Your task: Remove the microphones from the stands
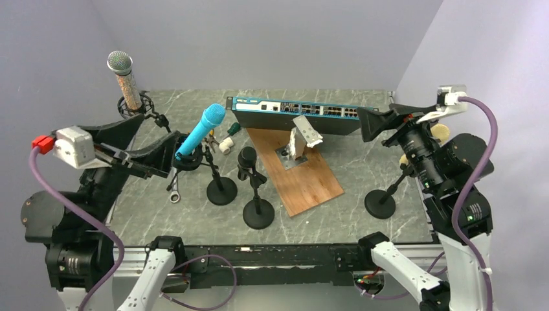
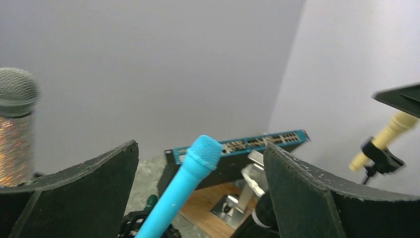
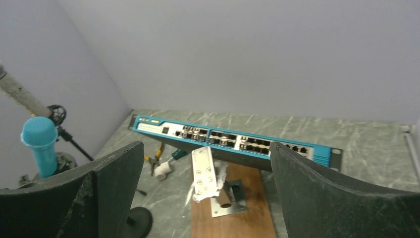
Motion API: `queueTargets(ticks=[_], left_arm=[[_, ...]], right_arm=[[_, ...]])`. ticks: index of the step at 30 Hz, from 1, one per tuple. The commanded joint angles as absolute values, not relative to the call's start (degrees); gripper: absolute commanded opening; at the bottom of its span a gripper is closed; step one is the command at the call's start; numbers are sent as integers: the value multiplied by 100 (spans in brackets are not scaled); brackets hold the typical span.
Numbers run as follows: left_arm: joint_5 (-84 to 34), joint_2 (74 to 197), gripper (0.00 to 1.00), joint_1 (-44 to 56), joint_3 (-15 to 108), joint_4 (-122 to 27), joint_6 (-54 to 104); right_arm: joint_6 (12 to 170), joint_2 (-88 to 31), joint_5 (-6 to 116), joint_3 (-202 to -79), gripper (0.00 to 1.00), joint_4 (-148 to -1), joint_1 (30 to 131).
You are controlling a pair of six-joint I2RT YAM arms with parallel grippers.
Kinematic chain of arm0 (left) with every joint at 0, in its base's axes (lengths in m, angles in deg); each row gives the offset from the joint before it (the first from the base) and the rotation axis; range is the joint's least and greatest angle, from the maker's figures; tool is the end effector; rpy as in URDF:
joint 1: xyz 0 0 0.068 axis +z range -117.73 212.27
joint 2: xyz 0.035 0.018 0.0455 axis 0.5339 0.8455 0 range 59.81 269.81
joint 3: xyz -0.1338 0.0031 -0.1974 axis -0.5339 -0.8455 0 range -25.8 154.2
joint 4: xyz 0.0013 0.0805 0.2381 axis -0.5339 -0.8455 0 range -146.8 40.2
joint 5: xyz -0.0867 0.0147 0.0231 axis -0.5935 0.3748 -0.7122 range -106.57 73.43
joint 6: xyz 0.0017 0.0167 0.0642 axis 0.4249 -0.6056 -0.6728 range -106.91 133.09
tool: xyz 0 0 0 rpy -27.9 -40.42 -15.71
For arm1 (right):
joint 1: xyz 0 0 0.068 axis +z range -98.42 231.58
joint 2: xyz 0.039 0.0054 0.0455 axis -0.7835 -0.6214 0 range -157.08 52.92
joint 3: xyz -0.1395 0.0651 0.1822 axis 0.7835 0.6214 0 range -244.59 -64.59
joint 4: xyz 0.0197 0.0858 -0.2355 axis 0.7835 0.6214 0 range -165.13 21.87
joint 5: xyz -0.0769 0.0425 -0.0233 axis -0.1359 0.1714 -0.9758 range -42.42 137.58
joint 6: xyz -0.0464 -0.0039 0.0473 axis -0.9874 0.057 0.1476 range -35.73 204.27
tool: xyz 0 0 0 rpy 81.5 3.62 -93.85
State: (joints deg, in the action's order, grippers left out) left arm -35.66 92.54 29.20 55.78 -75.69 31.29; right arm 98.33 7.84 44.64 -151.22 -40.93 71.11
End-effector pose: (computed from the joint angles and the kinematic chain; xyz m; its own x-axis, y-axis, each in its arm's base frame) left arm 0.0497 -0.0199 0.5011 0.2604 -0.3096 -0.9145 0.4555 0.8746 -0.1664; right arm 0.1138 0.0375 0.4917 0.0476 0.2744 -0.9604 -0.3066 0.9191 0.2474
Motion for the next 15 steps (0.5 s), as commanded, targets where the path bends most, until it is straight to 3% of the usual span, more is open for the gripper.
queueTargets(ticks=[1,8,15], left_arm=[[-5174,9706,99,2944,5558,-7115,3317],[-5998,9930,99,2939,5180,-6564,4060],[-6054,9782,99,2937,4443,-6302,4350]], right_arm=[[10145,655,5113,-14905,100,-4603,7079],[10240,861,6137,-13991,100,-5306,7083],[10977,497,6951,-13447,100,-5267,7078]])
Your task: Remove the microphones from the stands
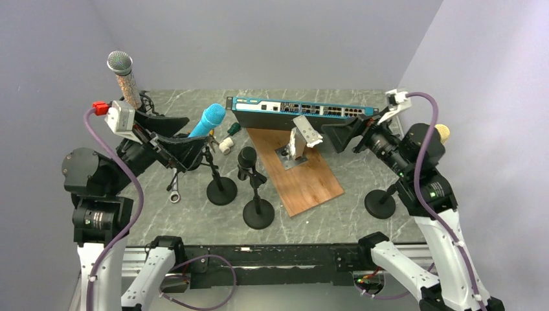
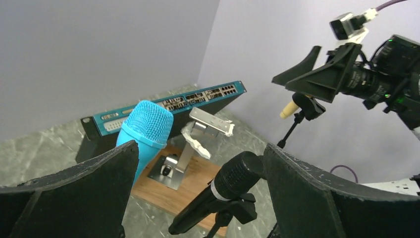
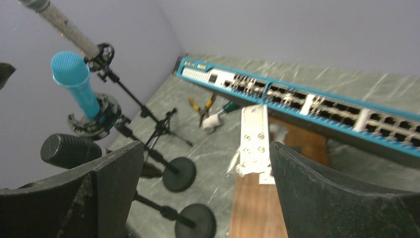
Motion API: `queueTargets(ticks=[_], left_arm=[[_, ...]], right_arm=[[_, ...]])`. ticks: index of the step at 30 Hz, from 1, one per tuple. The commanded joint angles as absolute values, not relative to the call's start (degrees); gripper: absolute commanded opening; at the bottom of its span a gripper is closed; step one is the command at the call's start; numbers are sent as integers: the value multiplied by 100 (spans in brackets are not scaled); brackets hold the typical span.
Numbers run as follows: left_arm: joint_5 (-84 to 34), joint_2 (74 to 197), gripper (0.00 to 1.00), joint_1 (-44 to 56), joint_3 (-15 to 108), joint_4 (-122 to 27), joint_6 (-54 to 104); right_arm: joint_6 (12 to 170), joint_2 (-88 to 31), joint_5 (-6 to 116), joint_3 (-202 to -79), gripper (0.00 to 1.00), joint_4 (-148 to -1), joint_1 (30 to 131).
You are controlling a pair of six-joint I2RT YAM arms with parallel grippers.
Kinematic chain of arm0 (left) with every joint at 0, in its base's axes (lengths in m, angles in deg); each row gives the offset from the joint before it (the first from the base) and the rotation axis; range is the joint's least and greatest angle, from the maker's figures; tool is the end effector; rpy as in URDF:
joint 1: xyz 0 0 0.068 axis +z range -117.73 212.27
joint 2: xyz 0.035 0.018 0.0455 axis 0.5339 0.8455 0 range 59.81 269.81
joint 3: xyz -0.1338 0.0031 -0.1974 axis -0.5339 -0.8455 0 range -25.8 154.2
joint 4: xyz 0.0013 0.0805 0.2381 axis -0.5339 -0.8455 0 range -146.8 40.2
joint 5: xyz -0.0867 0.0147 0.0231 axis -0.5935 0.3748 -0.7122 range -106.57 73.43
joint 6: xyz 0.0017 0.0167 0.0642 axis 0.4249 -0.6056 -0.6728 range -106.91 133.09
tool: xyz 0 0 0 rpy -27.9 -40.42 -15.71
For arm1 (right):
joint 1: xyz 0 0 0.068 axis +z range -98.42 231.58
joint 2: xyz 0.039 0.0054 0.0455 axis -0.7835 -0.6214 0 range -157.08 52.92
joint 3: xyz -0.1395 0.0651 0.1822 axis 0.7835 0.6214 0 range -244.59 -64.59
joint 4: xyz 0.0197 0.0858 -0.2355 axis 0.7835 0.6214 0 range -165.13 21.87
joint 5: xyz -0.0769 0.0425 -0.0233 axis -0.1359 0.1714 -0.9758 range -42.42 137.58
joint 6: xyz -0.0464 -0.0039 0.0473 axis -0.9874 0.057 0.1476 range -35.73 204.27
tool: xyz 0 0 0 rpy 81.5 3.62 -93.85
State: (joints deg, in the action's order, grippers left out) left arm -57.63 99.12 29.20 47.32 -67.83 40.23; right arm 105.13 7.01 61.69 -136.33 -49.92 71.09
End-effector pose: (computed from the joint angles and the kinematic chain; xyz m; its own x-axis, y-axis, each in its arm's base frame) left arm 0.1119 -0.0406 0.4693 -0.0646 -0.3410 -0.9378 0.7215 0.6332 -0.2800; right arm 0.1567 0.0691 0.4349 -0.1876 0.3000 -0.9353 -0.5209 0.7769 0.3537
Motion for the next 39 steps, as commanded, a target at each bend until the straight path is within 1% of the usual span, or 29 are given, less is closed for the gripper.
queueTargets(ticks=[1,4,7,10,14,16,21,23,29,34,39], left_arm=[[-6119,9762,99,2936,4290,-6193,4468],[-6309,9690,99,2815,3840,-5731,4822],[-6099,9589,99,2435,3591,-5628,4738],[-5873,9581,99,1938,3516,-5729,4436],[-5647,9622,99,1430,3523,-5983,3995],[-5515,9601,99,1237,3467,-6013,3844],[-5509,9579,99,837,3302,-5854,3648],[-5400,9609,99,632,3321,-5932,3419],[-4665,9779,99,-47,3439,-6335,2812],[-3643,9997,99,-947,3625,-6647,2383],[-2720,10355,92,-1643,3805,-6760,2127]], right_arm=[[10948,427,7217,-13399,100,-5205,7087],[10898,248,7752,-13108,100,-5206,7082],[10923,184,8212,-12649,100,-5450,7111],[10901,73,8225,-12359,100,-5596,7466],[10548,-268,6991,-12450,100,-5234,8732],[10486,-310,6449,-12366,100,-5192,9177],[10447,-364,6134,-11803,100,-5714,9792],[10336,-416,5825,-11586,100,-6025,10299],[10014,-593,4547,-11206,100,-6673,11355],[9833,-593,3434,-11207,100,-6920,12105],[9766,-490,2591,-11483,100,-7070,12721]])
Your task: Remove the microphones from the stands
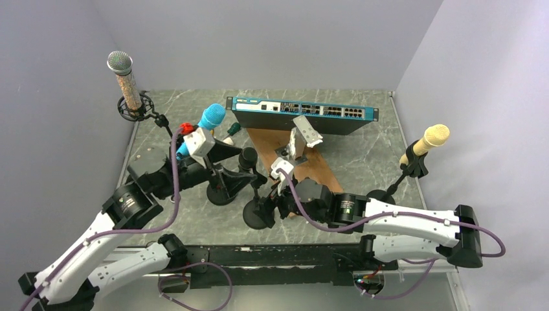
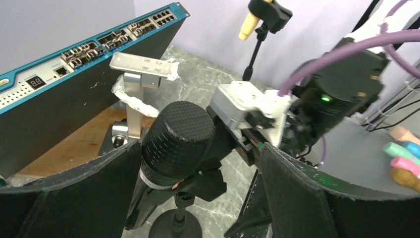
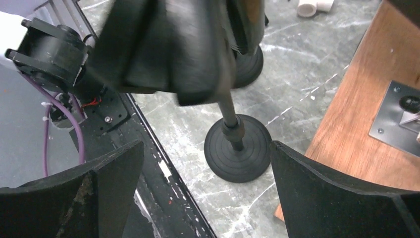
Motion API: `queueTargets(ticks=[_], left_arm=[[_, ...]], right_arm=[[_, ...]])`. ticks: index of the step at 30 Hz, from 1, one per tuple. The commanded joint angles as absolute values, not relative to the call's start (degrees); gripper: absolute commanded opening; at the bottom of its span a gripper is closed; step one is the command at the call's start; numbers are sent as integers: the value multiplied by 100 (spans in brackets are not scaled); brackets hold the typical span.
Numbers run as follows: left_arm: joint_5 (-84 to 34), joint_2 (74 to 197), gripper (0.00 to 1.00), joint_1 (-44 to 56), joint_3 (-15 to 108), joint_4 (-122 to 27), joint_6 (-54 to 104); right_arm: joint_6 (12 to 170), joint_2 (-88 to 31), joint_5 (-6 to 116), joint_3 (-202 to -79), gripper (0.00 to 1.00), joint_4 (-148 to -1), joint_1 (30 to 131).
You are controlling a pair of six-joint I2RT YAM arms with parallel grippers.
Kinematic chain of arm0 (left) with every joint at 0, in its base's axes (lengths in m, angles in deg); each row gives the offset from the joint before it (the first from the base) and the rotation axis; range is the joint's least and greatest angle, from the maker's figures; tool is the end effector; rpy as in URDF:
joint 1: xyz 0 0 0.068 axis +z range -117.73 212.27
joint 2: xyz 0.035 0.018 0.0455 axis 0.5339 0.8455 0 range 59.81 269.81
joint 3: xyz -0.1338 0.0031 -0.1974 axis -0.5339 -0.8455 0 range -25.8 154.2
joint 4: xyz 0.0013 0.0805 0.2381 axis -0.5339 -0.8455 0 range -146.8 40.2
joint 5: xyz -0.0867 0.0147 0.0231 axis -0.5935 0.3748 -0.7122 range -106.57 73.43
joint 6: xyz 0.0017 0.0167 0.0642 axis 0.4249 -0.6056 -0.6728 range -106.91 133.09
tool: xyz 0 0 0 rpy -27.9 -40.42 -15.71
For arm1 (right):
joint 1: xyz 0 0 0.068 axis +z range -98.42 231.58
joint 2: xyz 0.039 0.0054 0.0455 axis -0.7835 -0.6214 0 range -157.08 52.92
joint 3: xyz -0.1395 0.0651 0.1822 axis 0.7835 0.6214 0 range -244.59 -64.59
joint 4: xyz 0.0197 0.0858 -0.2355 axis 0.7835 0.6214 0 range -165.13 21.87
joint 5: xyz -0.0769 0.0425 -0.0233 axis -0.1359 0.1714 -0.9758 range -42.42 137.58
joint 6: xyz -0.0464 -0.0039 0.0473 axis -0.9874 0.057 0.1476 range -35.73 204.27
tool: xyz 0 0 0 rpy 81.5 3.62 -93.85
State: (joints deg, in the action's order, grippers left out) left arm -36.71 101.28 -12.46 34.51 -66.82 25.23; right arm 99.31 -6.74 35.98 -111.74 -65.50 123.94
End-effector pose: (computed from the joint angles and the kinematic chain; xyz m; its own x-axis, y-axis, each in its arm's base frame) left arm 0.1112 -0.1356 0.4011 -0.1683 -0.1113 -0.9794 0.8897 0.4106 -0.1995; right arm 0.0896 0.2471 0.2711 -0.3379 -0.2236 -0.9142 -0.8173 0.5514 0.1672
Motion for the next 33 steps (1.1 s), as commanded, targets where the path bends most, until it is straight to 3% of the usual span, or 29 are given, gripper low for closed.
queueTargets(ticks=[1,15,24,33], left_arm=[[-2565,10432,90,-1748,3833,-6774,2100],[-1680,10592,76,-2016,3863,-6745,2082],[-1738,10710,74,-2028,3848,-6594,2108],[-1799,10701,56,-2031,3816,-6569,2118]], right_arm=[[9752,-467,2515,-11536,100,-7099,12793],[9754,-248,2106,-11539,92,-7685,12991],[9658,-552,2031,-11927,90,-7592,13014],[9761,-828,1739,-12153,80,-7376,13009]])
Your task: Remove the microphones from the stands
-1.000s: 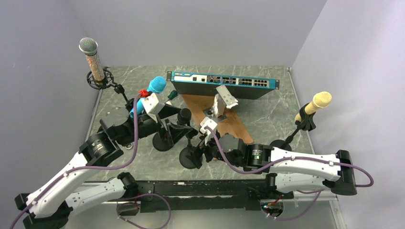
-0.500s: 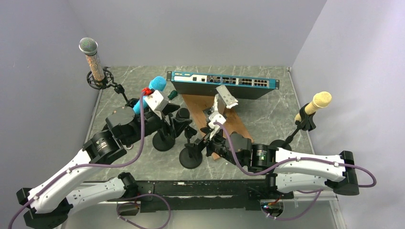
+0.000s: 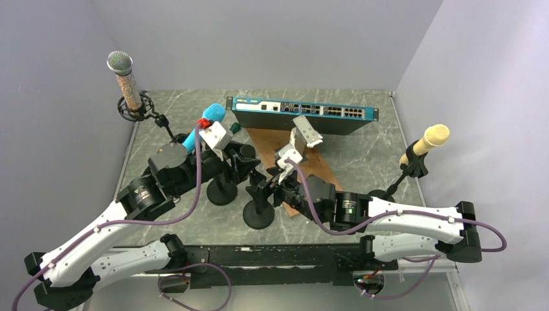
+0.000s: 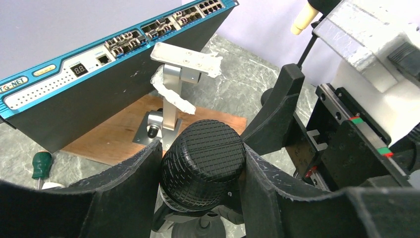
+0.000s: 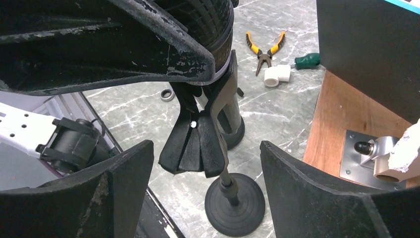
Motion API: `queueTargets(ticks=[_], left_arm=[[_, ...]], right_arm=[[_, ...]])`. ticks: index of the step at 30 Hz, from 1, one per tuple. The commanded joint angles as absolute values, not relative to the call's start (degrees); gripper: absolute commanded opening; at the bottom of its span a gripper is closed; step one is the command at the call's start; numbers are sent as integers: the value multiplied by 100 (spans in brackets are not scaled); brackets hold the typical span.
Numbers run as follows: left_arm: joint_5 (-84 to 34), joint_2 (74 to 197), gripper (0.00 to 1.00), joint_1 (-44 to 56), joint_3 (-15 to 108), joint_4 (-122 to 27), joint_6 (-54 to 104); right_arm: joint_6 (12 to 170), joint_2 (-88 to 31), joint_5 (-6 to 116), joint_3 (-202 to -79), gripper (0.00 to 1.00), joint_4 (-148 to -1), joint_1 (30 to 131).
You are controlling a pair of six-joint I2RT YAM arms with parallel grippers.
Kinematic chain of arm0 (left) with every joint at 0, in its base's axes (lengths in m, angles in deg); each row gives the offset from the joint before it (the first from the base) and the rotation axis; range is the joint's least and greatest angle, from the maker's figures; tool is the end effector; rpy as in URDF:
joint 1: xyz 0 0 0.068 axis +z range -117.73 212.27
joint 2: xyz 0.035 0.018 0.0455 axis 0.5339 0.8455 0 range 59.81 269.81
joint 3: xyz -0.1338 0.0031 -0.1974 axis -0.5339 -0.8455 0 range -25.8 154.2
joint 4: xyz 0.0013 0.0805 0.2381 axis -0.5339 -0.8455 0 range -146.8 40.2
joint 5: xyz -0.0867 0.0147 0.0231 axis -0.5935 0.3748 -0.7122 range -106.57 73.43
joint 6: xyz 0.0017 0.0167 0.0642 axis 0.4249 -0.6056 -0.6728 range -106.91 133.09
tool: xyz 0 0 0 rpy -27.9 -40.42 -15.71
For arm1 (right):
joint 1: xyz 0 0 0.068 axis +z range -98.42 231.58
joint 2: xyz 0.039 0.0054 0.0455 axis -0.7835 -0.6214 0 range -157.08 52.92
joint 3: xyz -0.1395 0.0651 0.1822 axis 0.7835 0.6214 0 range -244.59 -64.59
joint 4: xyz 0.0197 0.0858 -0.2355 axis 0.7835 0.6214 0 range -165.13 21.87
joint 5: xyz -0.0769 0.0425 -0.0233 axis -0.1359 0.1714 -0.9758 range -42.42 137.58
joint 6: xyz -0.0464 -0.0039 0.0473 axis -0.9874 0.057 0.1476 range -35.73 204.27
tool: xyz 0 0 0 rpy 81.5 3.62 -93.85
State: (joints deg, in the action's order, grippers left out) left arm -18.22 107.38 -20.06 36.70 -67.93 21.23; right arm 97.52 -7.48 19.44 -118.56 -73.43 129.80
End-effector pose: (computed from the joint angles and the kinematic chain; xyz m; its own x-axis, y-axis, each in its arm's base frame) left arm 0.1229 -0.1617 0.3933 -0.1483 -0.0396 -0.9881 0.7958 0.5884 -0.1430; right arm 0.0785 0.2552 0.3284 -0.2041 0.0114 -0.9789 -0.7408 0.6519 0.1621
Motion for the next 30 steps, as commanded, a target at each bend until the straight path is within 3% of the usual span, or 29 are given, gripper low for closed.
queueTargets(ticks=[1,8,13,27,30], left_arm=[[-1805,10701,55,-2030,3823,-6575,2124],[-1803,10692,45,-2044,3811,-6627,2113],[-1815,10727,42,-2039,3838,-6655,2125],[-1842,10740,39,-2048,3836,-6641,2175],[-1826,10741,39,-2047,3851,-6667,2171]], right_arm=[[9774,-864,1723,-12166,80,-7346,13015],[9810,-990,1686,-12248,78,-7262,13018],[9789,-984,1820,-12244,68,-7354,13020],[9689,-1140,1754,-12451,72,-7374,13021],[9625,-1149,1809,-12436,61,-7416,13024]])
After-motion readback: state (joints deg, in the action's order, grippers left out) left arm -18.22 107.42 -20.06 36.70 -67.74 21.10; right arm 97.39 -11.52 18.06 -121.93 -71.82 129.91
